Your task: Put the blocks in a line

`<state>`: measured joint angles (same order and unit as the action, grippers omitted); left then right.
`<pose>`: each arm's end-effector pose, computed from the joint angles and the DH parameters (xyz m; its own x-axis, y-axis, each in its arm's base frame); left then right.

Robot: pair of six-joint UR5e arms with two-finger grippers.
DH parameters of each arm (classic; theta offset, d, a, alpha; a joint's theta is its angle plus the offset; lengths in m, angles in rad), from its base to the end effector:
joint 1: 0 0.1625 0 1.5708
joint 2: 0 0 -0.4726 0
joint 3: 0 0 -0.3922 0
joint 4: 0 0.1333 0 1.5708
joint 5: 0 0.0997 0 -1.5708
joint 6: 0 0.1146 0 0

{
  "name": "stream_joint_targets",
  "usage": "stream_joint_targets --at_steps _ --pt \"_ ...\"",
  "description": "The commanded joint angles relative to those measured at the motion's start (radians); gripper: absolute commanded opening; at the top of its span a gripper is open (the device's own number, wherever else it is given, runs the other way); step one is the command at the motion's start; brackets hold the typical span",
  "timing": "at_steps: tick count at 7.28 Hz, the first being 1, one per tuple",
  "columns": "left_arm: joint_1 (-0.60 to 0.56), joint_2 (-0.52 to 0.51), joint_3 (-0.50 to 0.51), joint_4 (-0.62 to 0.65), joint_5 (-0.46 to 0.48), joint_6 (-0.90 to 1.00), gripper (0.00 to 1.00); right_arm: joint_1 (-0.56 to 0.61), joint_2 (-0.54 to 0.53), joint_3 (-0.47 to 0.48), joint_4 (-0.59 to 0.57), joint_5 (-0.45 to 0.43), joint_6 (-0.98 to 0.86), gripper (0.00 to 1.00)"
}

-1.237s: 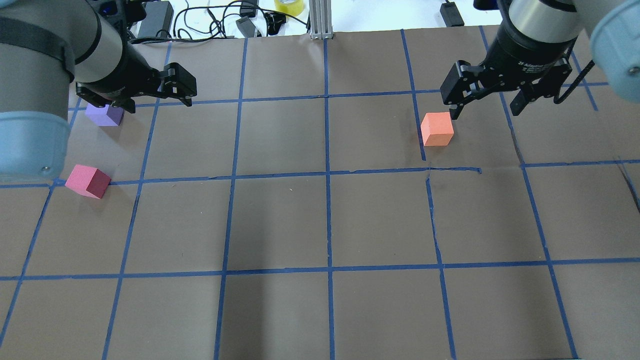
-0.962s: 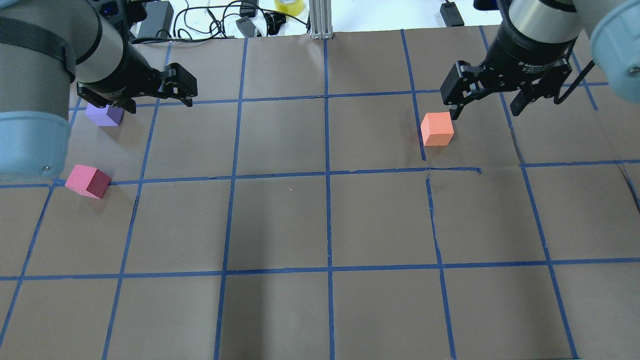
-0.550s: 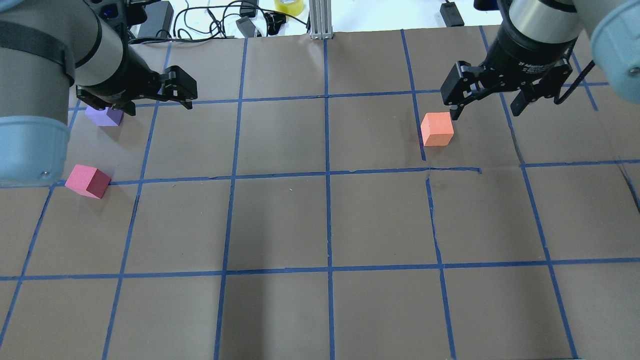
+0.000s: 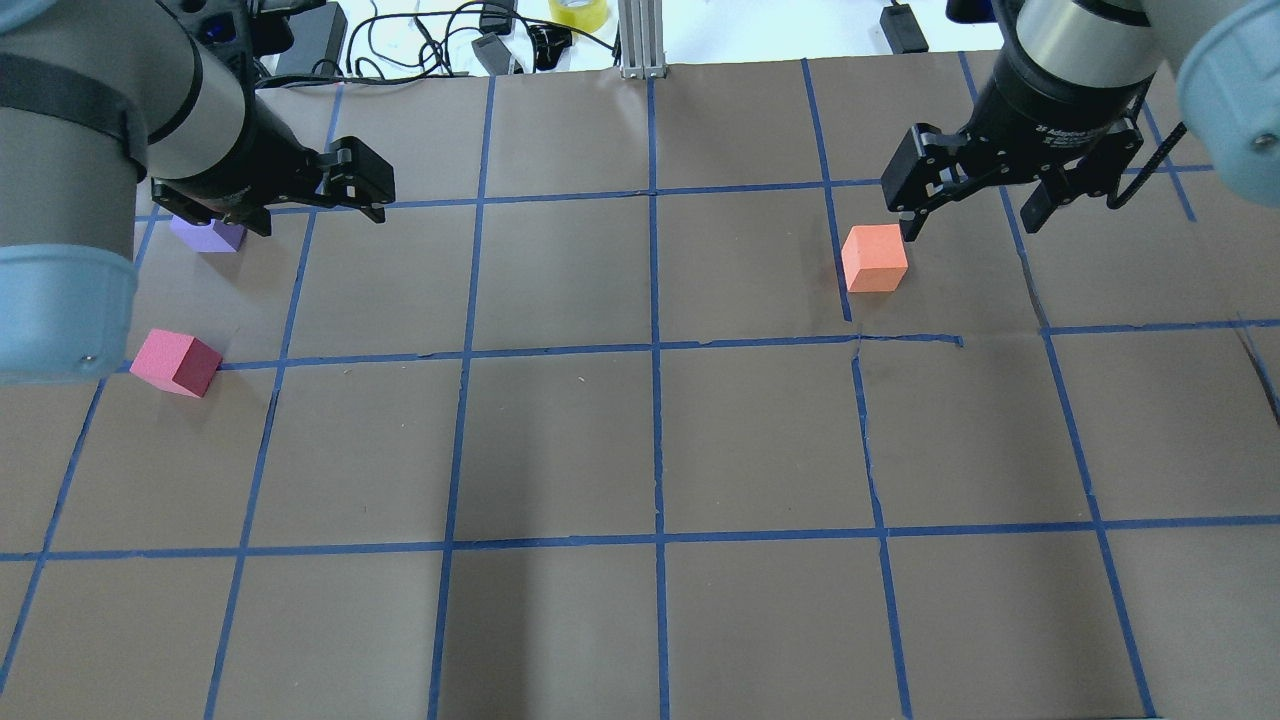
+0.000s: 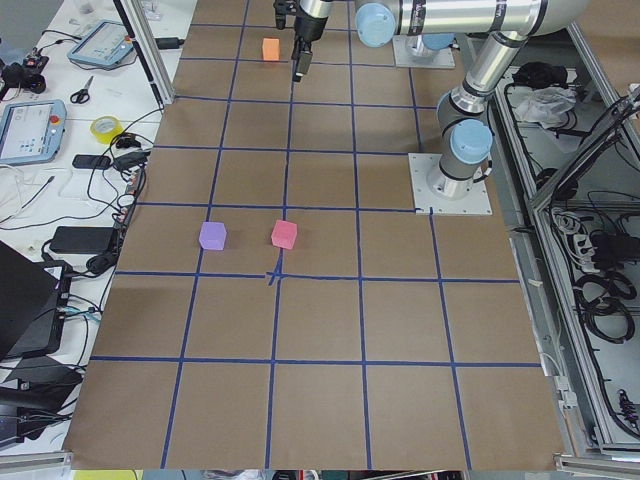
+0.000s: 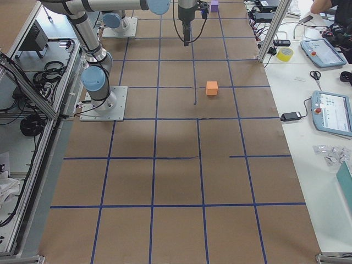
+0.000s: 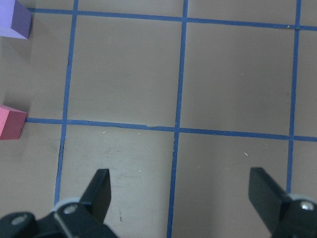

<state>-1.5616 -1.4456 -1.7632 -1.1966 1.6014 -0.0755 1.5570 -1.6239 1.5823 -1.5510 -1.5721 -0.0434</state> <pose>-0.1255 -0.4631 0.5260 -0.9959 -0.0903 -0.0063 -0.0841 0.9491 -0.3035 0.1267 -0.4707 0.5383 -0.9996 -0.0296 0.0023 -0.0296 0.9993 -0.0217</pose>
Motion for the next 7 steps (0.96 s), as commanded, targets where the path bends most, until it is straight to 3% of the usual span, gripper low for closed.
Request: stream_joint_targets --at_steps 1,7 --pt "0.0 -0.01 -0.004 -0.003 0.002 0.0 1.0 0.0 0.001 -0.001 0.0 0.0 -0.003 1.0" --pt "0.002 -0.005 -0.021 0.002 0.005 -0.001 1.0 -0.001 0.01 0.004 -0.003 -0.008 0.0 1.0"
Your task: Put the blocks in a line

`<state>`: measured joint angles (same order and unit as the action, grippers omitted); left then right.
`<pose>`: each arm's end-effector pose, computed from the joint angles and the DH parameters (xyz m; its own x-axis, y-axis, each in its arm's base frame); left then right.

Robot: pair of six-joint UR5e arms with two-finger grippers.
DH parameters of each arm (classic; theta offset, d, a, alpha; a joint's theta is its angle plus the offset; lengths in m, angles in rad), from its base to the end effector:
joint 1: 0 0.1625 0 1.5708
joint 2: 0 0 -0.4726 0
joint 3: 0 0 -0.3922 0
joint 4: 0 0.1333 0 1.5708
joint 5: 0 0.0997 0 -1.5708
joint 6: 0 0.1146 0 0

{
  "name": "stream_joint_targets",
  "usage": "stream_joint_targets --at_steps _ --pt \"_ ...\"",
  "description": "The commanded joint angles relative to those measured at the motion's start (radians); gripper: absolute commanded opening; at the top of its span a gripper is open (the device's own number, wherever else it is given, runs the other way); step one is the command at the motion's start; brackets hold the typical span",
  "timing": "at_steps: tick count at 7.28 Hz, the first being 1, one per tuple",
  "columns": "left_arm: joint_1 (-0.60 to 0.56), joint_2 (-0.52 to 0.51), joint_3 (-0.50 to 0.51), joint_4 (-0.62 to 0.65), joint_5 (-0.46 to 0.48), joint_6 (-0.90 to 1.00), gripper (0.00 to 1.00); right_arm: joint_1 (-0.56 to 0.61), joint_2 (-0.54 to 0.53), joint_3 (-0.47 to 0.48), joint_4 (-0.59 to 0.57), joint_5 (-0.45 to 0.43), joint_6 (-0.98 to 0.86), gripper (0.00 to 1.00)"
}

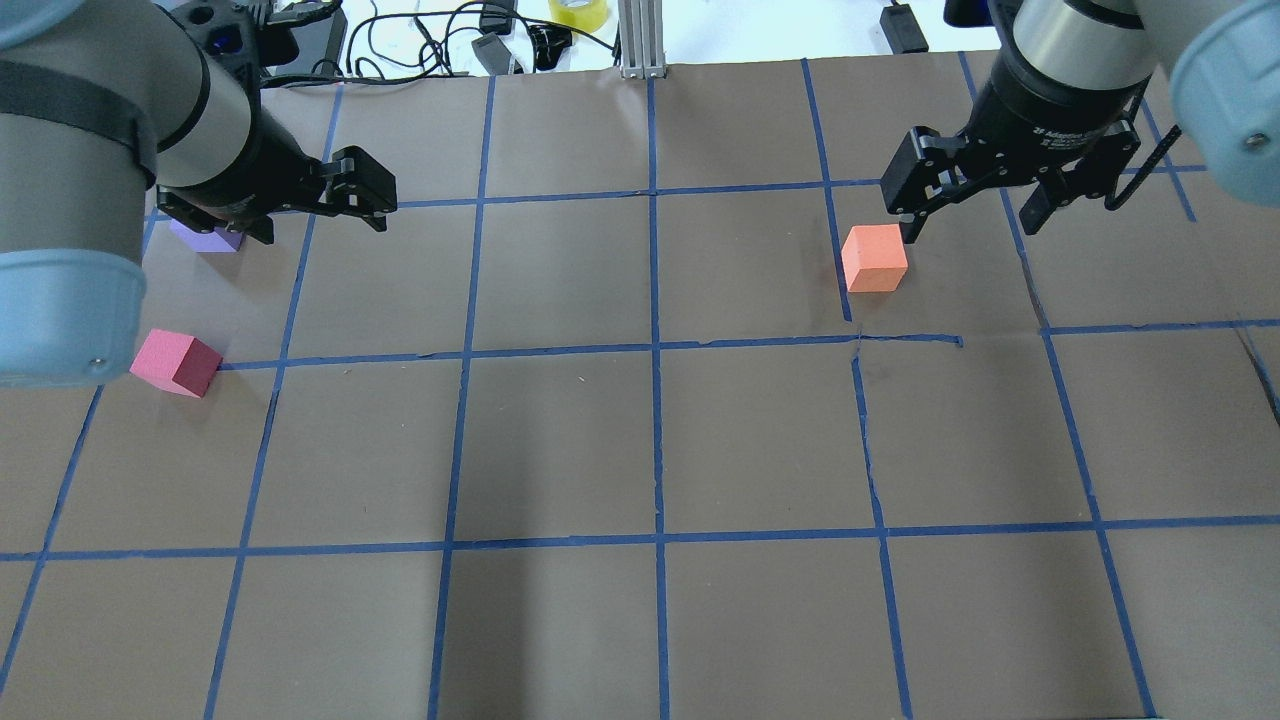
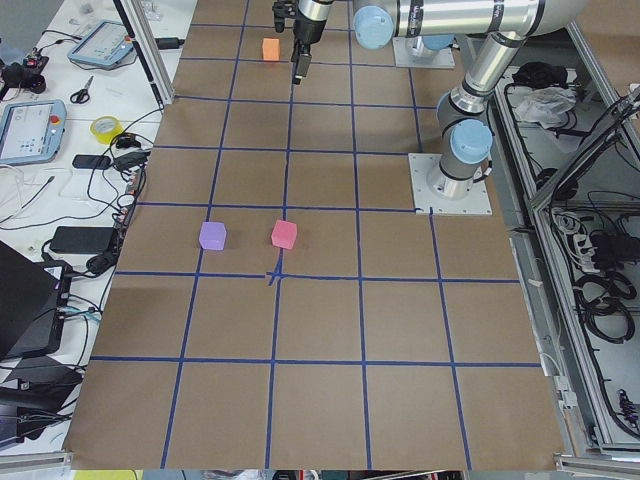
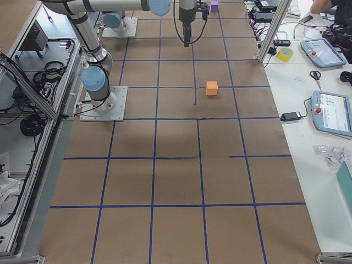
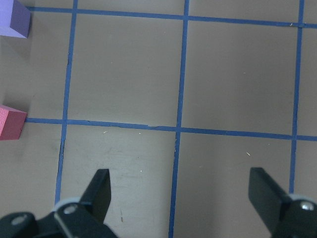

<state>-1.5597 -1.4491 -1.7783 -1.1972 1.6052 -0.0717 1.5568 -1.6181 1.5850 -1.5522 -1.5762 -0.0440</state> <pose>-0.1242 -0.4629 0.5165 -0.9959 -0.0895 -0.0126 -0.0822 0.9549 -0.2855 0.1261 -0.4728 0.5344 -0.9995 -0.0299 0.0060 -0.0300 0.9994 -0.0142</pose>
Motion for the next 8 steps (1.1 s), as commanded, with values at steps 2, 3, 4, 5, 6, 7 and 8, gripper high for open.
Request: stream_joint_targets --at_steps 2,3,4,5,6,7,8 --pt "0.0 0.002 -0.022 -0.001 0.001 0.003 1.0 -0.001 0.007 0.001 -0.006 -0.103 0.003 1.0" --pt "0.0 0.004 -0.012 0.002 0.001 0.004 1.0 -0.001 0.014 0.006 -0.015 -0.105 0.004 1.0" --pt "0.0 -0.004 -0.013 0.002 0.002 0.001 1.0 -0.003 0.026 0.013 -0.017 -0.105 0.004 1.0" --pt "0.0 -0.02 -0.016 0.002 0.002 0.001 1.0 -0.013 0.059 0.013 -0.022 -0.096 -0.005 1.0" --pt "0.0 -0.022 -0.013 0.008 0.002 0.001 1.0 -0.015 0.107 0.013 -0.067 -0.09 -0.01 1.0" --pt "0.0 -0.014 -0.007 0.042 0.002 0.0 1.0 -0.015 0.136 0.015 -0.135 -0.093 -0.019 1.0" --pt "0.003 -0.019 -0.007 0.075 0.002 0.0 1.0 -0.015 0.17 0.016 -0.175 -0.088 -0.077 1.0"
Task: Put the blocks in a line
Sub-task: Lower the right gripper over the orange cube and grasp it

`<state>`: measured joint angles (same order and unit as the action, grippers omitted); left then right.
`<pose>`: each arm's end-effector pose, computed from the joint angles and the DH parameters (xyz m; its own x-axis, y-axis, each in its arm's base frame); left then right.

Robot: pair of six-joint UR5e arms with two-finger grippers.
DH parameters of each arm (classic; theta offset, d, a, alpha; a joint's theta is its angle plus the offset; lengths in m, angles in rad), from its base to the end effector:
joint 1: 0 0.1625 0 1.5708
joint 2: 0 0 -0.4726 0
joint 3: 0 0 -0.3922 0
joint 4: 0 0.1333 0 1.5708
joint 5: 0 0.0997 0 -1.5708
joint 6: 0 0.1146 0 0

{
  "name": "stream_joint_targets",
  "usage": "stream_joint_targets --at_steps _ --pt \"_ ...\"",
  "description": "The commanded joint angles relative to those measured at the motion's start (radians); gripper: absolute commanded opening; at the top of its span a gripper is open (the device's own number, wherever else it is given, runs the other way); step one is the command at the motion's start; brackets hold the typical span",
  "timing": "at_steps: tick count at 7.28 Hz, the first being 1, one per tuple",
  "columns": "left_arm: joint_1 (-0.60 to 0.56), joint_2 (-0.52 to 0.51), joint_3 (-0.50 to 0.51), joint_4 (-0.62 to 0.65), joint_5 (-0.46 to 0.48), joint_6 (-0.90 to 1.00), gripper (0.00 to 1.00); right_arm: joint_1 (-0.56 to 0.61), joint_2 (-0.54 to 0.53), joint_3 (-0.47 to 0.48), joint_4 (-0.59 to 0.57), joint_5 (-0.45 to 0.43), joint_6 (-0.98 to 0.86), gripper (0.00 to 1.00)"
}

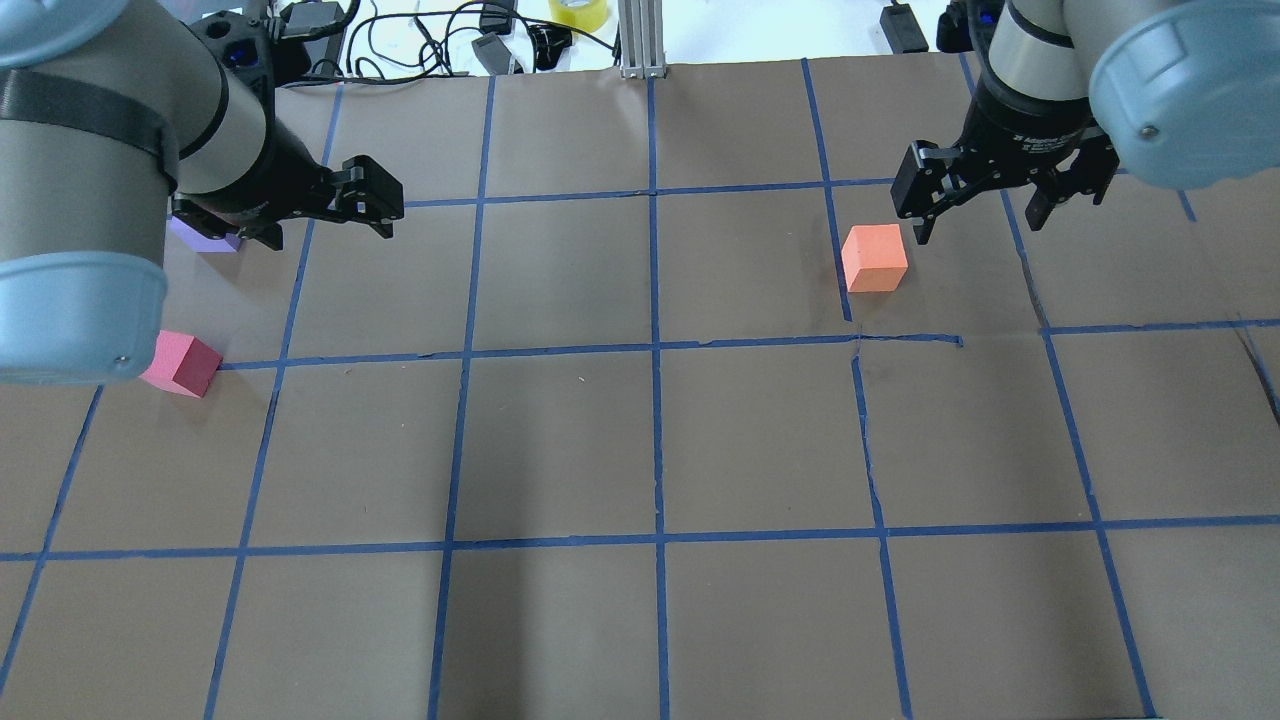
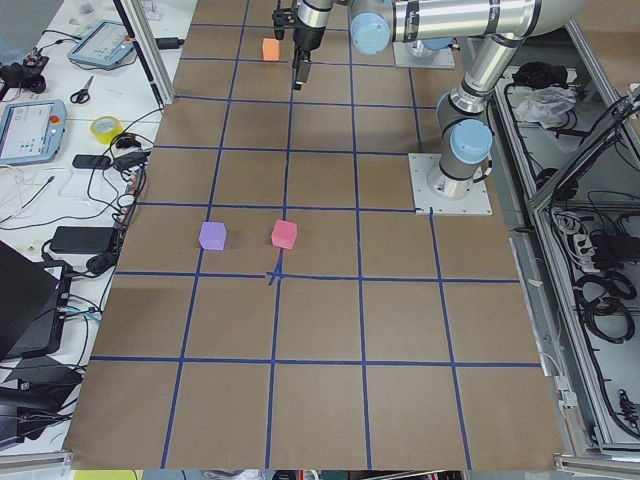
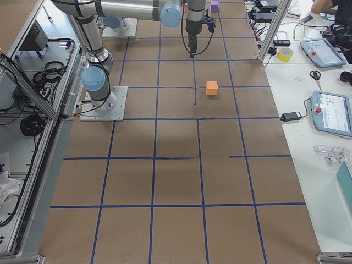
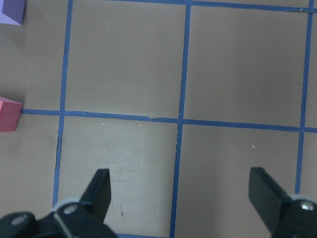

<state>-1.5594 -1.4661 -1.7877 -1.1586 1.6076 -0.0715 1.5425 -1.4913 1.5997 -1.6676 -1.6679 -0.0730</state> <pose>-0.1237 -0.4709 0.5087 -0.9958 -0.0905 -0.0140 -0.0822 0.9512 -0.2973 0.1073 -0.5290 0.4760 -0.9943 -0.0459 0.0958 -0.0443 0.9988 0.0186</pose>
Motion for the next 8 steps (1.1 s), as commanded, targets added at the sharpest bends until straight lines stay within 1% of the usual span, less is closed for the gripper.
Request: stream_joint_targets --at_steps 1,3,4,5,6,7,8 --pt "0.004 -0.002 -0.004 0.037 -0.002 0.002 1.0 -0.002 0.087 0.002 -0.146 0.003 -0.059 1.0" --pt "0.001 0.012 -0.016 0.031 0.002 -0.001 1.0 -0.004 0.188 0.002 -0.271 0.003 -0.053 1.0" --pt "-0.001 0.019 -0.027 0.03 0.003 -0.001 1.0 -0.007 0.227 0.002 -0.323 0.031 -0.044 1.0" --pt "-0.001 0.015 -0.033 0.03 0.002 -0.001 1.0 -0.036 0.259 0.002 -0.33 0.078 -0.047 1.0" --pt "-0.001 0.006 -0.032 0.036 -0.003 -0.005 1.0 -0.074 0.314 0.002 -0.331 0.115 -0.042 1.0" --pt "-0.002 0.003 -0.032 0.036 -0.003 -0.004 1.0 -0.077 0.35 0.0 -0.387 0.114 -0.034 1.0" --pt "-0.002 0.006 -0.033 0.034 -0.003 -0.002 1.0 -0.078 0.37 0.0 -0.395 0.117 0.008 1.0"
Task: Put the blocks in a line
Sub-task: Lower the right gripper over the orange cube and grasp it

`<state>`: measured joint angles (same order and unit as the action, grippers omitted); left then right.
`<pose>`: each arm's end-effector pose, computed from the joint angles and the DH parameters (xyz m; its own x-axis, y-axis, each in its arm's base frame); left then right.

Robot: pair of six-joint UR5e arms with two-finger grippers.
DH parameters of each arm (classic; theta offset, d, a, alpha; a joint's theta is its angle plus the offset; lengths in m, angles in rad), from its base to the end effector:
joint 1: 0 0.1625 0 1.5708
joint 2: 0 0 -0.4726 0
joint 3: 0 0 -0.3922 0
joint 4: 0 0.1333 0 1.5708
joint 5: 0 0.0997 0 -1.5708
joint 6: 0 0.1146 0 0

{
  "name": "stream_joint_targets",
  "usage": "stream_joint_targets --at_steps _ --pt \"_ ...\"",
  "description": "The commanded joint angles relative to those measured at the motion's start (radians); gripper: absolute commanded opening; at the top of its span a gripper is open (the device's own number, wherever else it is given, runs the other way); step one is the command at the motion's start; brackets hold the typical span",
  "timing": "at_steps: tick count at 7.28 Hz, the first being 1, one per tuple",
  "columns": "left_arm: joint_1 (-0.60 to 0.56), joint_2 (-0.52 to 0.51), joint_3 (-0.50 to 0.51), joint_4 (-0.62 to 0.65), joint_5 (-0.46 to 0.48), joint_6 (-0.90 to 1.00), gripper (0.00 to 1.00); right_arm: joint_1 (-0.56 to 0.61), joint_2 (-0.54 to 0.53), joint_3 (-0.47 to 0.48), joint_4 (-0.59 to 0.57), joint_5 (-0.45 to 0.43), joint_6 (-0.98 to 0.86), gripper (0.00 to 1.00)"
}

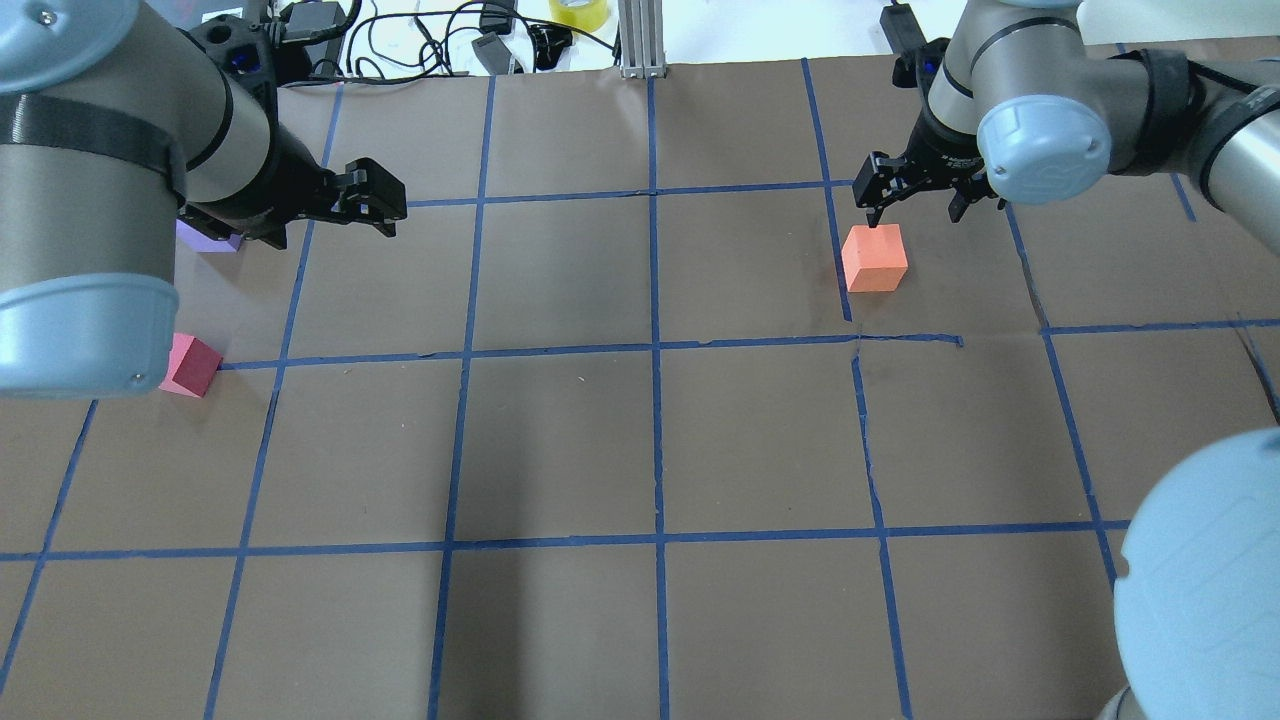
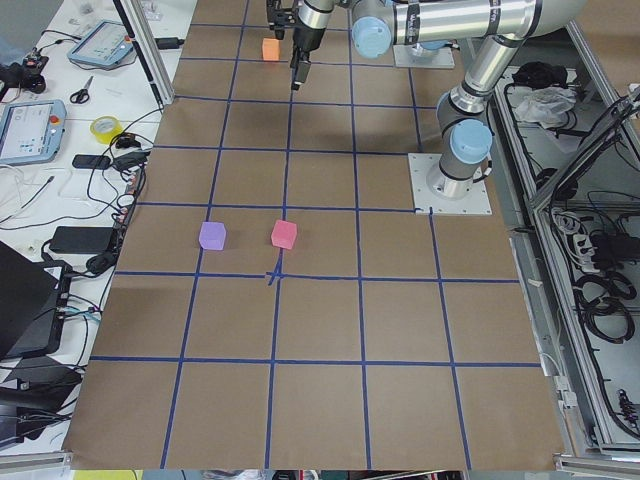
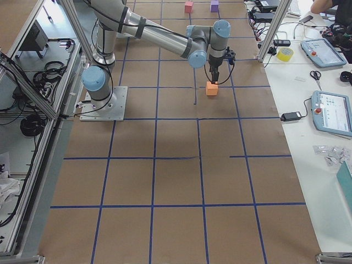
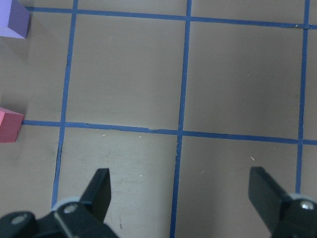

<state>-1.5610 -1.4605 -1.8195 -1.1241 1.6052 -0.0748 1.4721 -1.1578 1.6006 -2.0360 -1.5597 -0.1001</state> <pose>-0.1248 -0.4674 0.4992 -0.9958 -0.0914 -0.0100 -0.0840 0.9486 -0.3050 0.0702 -0.6564 0.3150 -1.0000 -0.0016 -0.0088 -0.0014 0.9997 -0.0234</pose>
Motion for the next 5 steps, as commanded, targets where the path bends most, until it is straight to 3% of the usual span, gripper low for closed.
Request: stream_joint_targets --at_steps 1,4,5 --pt "-0.001 -0.001 0.0 0.001 0.001 0.0 1.0 -0.007 0.058 -0.004 -0.027 0.012 0.072 1.0" --pt "0.001 -0.003 0.0 0.0 0.002 0.0 1.0 -0.003 0.094 -0.019 -0.033 0.009 0.146 1.0" --pt "0.001 -0.004 -0.001 -0.003 0.002 0.001 1.0 0.004 0.111 -0.021 -0.09 0.009 0.145 1.0"
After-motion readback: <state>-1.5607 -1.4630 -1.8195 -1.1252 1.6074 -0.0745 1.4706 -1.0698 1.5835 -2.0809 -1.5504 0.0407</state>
